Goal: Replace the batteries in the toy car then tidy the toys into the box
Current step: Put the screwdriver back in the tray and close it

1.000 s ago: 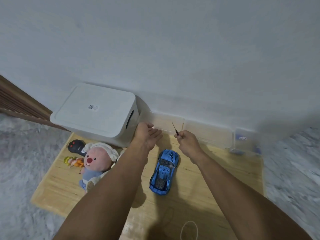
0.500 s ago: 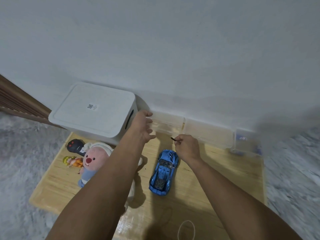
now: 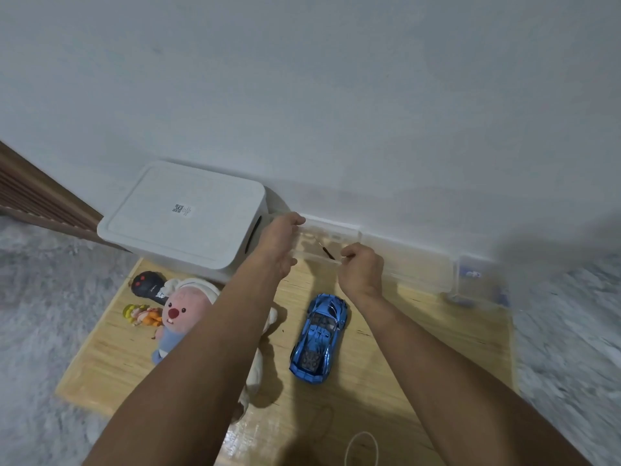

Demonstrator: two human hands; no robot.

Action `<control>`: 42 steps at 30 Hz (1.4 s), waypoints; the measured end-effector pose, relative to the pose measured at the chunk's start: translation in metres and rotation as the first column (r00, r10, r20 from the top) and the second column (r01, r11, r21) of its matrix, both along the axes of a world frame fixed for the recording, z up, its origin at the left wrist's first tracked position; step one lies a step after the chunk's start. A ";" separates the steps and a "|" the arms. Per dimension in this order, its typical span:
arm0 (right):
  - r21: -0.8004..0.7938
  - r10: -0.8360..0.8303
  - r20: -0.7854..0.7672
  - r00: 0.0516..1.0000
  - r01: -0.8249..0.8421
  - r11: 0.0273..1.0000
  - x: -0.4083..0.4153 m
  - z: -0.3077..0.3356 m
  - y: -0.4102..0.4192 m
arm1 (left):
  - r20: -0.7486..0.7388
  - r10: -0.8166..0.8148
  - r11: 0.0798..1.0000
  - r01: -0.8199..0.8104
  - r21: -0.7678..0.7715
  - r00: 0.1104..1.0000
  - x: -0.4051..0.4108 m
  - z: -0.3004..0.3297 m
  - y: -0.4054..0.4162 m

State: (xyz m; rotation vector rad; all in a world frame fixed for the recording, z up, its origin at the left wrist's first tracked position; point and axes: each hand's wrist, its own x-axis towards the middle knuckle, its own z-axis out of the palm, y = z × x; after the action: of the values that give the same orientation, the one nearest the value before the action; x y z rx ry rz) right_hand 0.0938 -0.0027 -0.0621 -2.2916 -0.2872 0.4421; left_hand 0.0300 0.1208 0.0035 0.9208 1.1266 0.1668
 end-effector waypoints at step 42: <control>-0.581 0.648 0.452 0.613 -0.349 0.735 0.005 -0.003 0.006 | -0.894 -0.246 -0.215 0.879 0.426 0.374 -0.016 -0.060 0.028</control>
State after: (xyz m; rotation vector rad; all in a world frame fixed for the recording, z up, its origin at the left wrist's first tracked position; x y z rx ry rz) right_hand 0.0985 0.0034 -0.0650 -2.7293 -1.3604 -0.0413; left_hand 0.0139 0.1485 -0.0563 2.8887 0.7037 -0.3742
